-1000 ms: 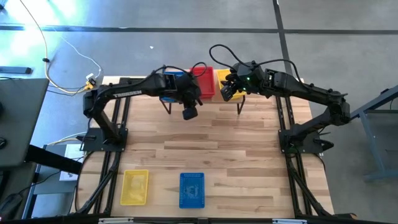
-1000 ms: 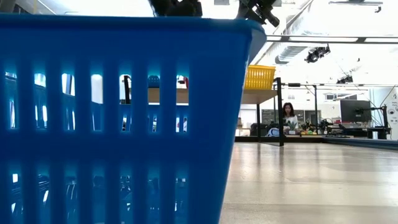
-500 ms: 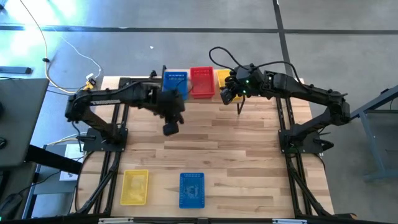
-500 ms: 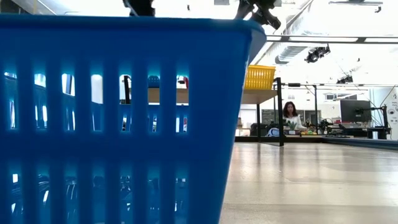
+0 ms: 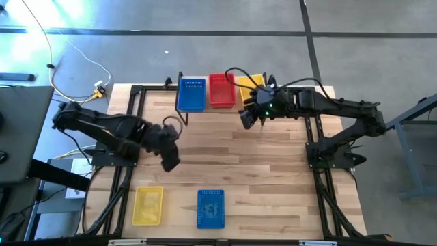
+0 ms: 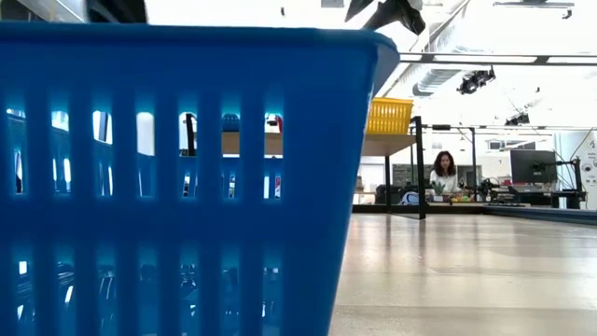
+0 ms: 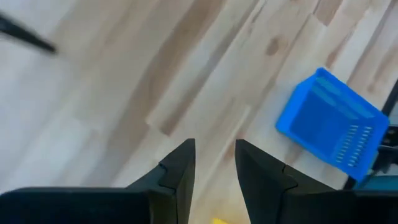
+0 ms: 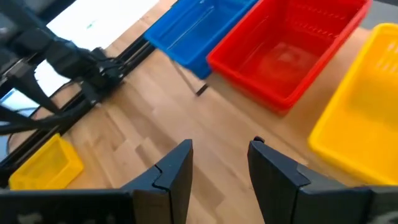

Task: Stack baskets on shelf by color
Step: Stack the yellow basket on top of the yellow basket on the shelf

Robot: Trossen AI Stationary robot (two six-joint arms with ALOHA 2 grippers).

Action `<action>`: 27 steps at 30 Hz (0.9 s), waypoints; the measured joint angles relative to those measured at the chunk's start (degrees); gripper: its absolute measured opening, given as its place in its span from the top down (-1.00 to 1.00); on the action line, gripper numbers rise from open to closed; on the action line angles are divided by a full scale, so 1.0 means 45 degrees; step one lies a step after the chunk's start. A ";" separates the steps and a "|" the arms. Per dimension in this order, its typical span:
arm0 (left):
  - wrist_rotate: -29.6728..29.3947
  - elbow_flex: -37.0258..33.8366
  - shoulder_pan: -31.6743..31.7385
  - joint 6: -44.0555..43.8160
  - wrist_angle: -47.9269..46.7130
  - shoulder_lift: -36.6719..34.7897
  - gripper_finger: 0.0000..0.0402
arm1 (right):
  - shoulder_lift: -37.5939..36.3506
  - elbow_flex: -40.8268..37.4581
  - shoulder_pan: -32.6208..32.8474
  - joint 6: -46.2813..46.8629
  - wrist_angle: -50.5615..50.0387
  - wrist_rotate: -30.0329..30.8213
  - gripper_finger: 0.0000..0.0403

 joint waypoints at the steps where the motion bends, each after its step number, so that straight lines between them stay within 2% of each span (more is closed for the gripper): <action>1: -0.0019 -0.0199 -0.0313 -0.0586 0.0005 -0.0160 0.48 | 0.0000 0.0000 0.0155 0.0084 -0.0012 0.0005 0.31; 12: -0.0249 -0.2345 -0.4144 -0.6748 -0.0145 -0.1082 0.48 | -0.0003 0.0000 0.1377 0.1192 -0.0324 0.0146 0.31; 22: -0.0723 -0.2604 -0.7362 -1.0837 -0.0867 -0.0713 0.48 | 0.0252 0.0000 0.2120 0.1659 -0.0384 0.0626 0.31; 27: -0.0399 -0.2604 -0.8711 -1.3375 -0.1621 -0.0209 0.48 | 0.0636 -0.0005 0.2339 0.1659 -0.0360 0.0529 0.31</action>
